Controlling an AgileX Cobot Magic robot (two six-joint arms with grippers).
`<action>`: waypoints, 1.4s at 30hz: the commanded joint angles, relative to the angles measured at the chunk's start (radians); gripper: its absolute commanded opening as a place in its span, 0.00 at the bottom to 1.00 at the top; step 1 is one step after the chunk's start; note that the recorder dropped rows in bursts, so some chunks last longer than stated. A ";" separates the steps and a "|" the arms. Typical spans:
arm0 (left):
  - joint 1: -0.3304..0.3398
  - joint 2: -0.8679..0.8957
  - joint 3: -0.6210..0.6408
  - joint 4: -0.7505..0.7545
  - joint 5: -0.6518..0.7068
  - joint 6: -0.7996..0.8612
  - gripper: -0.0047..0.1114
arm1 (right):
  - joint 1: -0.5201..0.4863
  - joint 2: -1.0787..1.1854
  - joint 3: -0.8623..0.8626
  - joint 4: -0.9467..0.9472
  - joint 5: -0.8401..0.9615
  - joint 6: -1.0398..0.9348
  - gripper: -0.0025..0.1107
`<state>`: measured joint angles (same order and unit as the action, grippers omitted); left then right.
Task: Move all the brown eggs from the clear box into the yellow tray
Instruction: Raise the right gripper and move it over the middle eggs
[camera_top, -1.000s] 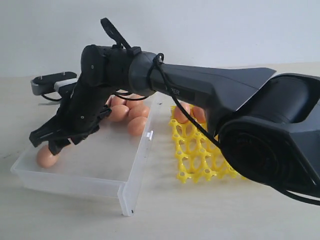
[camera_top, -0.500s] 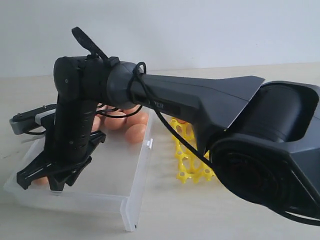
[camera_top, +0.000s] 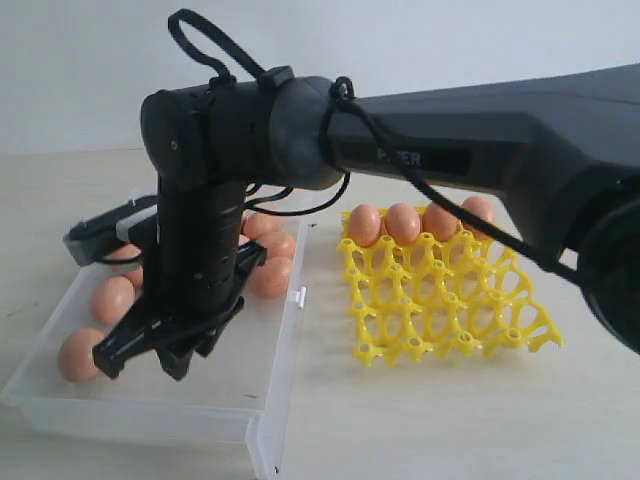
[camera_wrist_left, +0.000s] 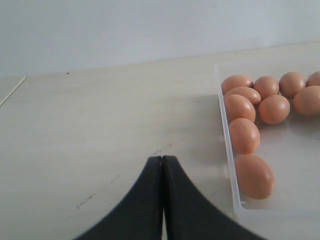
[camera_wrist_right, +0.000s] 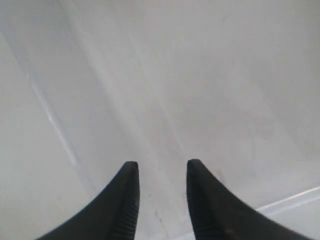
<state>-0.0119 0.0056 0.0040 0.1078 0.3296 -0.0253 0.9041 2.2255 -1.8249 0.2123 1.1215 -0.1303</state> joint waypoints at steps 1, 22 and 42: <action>0.001 -0.006 -0.004 -0.003 -0.014 -0.004 0.04 | -0.044 -0.027 0.003 -0.005 -0.205 0.066 0.43; 0.001 -0.006 -0.004 -0.003 -0.014 -0.004 0.04 | -0.181 0.142 -0.136 0.039 -0.357 0.314 0.50; 0.001 -0.006 -0.004 -0.003 -0.014 -0.004 0.04 | -0.228 0.166 -0.165 0.102 -0.338 0.408 0.50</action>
<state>-0.0119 0.0056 0.0040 0.1078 0.3296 -0.0253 0.6883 2.3916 -1.9804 0.3096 0.8093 0.2651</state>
